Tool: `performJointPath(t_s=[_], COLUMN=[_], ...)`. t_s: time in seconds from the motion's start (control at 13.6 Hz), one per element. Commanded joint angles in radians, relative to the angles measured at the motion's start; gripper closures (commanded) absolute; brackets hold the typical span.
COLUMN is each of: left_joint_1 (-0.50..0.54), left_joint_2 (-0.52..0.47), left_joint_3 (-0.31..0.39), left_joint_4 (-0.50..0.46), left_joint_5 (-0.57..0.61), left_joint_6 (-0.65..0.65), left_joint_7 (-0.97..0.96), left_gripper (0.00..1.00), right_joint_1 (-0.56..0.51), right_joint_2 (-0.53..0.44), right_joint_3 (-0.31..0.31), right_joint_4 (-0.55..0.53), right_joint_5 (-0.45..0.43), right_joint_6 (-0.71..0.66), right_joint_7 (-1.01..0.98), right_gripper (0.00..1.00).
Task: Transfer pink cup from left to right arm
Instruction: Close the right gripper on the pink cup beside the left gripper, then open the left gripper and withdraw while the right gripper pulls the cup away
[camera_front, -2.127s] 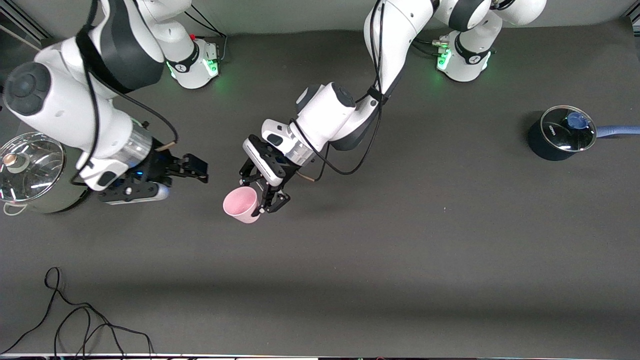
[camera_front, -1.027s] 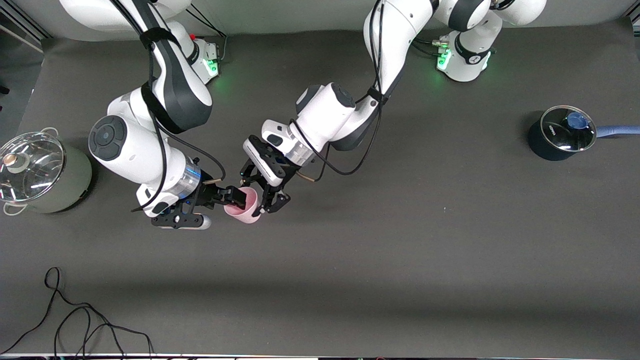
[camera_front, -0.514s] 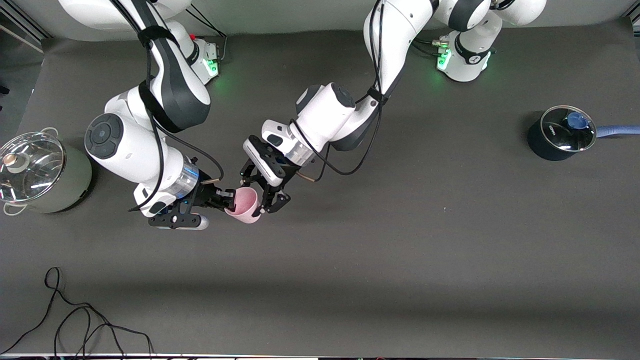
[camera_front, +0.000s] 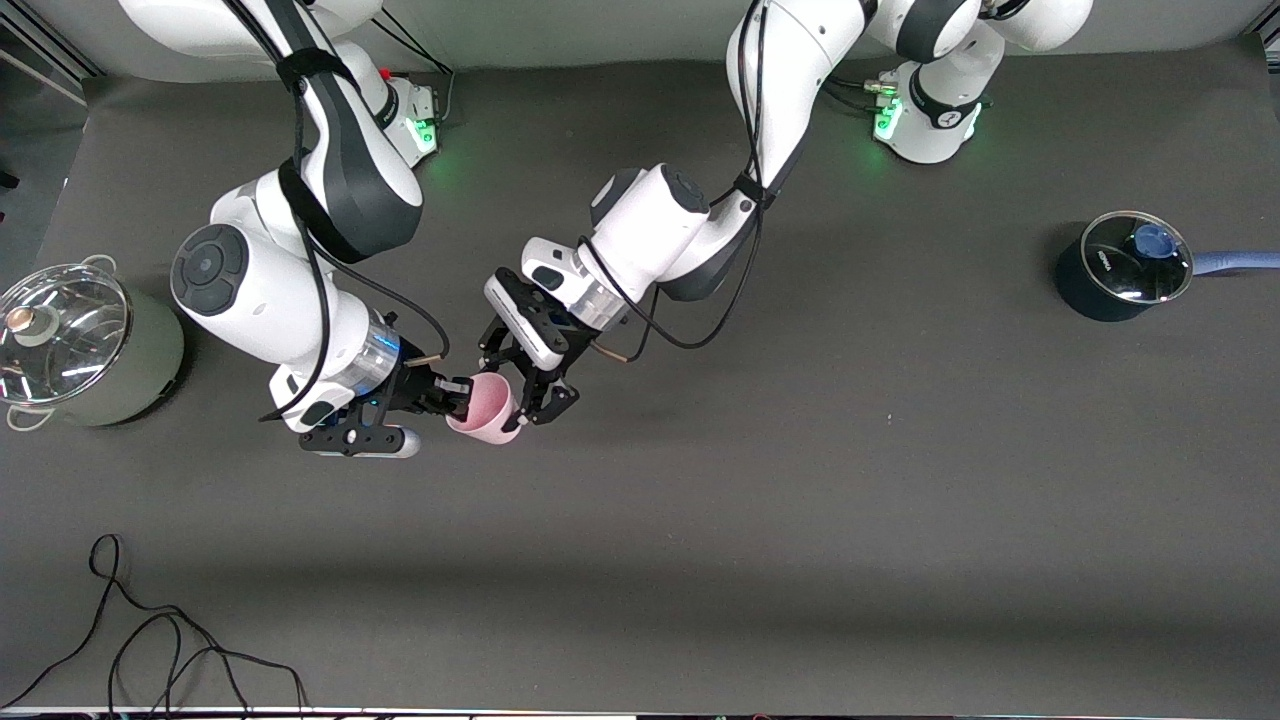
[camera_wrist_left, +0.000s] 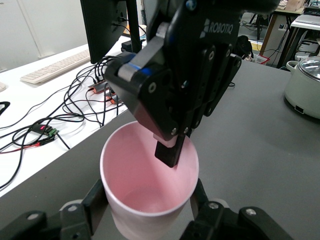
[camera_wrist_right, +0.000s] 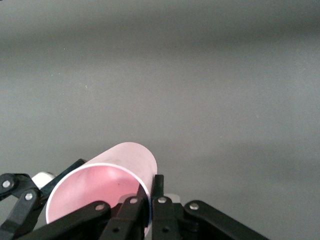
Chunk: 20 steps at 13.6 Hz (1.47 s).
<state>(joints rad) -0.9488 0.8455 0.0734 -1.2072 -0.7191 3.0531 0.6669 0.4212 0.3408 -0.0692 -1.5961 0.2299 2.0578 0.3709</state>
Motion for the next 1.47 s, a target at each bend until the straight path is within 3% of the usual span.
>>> performJointPath(t_s=[0.0, 0.51, 0.73, 0.88, 0.95, 1.25, 1.39], left_joint_1=[-0.013, 0.002, 0.054, 0.094, 0.120, 0.272, 0.364], left_joint_2=[0.000, -0.013, -0.042, -0.062, -0.080, -0.221, -0.284], left_joint_3=[0.022, 0.023, 0.022, 0.020, 0.019, 0.022, 0.020], left_joint_4=[-0.002, -0.031, -0.087, -0.115, -0.126, -0.130, -0.127], left_joint_5=[0.009, 0.018, 0.067, 0.081, 0.081, 0.083, 0.113], left_joint_6=[0.003, 0.003, -0.002, -0.014, -0.064, -0.470, -0.642], left_joint_7=[-0.030, -0.021, 0.005, 0.052, 0.087, 0.138, 0.160], left_gripper=[0.00, 0.00, 0.00, 0.00, 0.00, 0.00, 0.00], right_joint_1=[0.007, -0.007, -0.009, -0.007, -0.007, -0.009, -0.009], right_joint_2=[-0.014, -0.034, -0.039, -0.042, -0.042, -0.042, -0.037], right_joint_3=[-0.009, -0.023, -0.066, -0.127, -0.157, -0.280, -0.372], right_joint_4=[0.002, 0.005, 0.033, 0.035, 0.035, 0.030, 0.021], right_joint_5=[0.008, 0.003, 0.000, 0.002, 0.003, 0.011, 0.008], right_joint_6=[-0.016, -0.030, -0.089, -0.122, -0.145, -0.198, -0.214], right_joint_7=[0.017, -0.001, -0.065, -0.171, -0.222, -0.436, -0.583], right_gripper=[1.00, 1.00, 1.00, 1.00, 1.00, 1.00, 1.00])
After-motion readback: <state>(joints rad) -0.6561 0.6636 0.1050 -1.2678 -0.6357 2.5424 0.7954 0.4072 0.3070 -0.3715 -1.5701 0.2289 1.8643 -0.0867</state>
